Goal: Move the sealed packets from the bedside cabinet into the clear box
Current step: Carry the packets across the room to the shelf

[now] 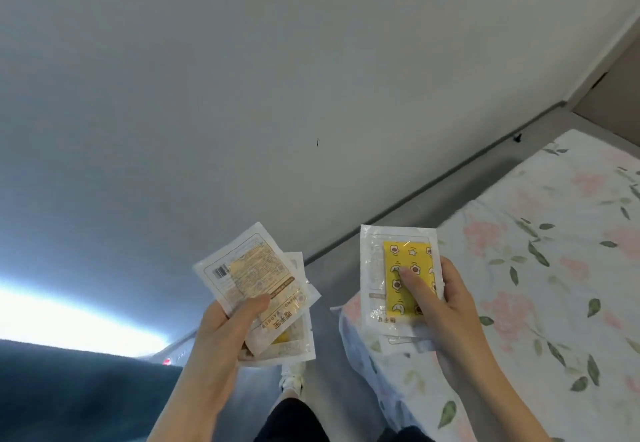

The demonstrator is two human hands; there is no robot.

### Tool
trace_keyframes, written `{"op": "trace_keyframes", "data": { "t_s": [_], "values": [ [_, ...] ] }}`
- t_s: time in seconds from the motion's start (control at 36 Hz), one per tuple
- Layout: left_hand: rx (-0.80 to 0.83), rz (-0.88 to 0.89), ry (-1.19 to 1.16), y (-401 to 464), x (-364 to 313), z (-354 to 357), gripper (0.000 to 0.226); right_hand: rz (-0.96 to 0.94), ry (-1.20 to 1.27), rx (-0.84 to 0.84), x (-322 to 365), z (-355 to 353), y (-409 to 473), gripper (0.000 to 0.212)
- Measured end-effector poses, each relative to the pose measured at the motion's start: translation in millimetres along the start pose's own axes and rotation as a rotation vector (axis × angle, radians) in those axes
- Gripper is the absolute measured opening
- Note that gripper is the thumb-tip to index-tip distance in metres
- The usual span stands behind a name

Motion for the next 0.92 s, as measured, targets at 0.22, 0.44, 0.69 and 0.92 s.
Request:
{"op": "trace_keyframes", "data": {
  "t_s": [0.22,0.44,0.69,0.92],
  "values": [
    [0.217,-0.010,0.091,118,-61,25,0.025,-0.079,0.142,-0.148,47,45,68,0.018],
    [0.367,0.034,0.144,183,-109,69,0.024,-0.106,0.168,-0.258,75,55,115,0.014],
    [0.475,0.064,0.182,249,-139,147,0.024,-0.124,0.178,-0.354,101,32,188,0.014],
    [0.603,0.096,0.235,321,-173,287,0.021,-0.158,0.257,-0.467,134,-43,288,0.014]
  ]
}}
Point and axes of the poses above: each hand's wrist, its own y-axis towards the middle knuckle, its own z-axis out of the palm, x = y × z, the point moved 4 cm from there along y, towards the middle knuckle, and after that the axes turned 3 degrees about z, right-handed, at the moved point
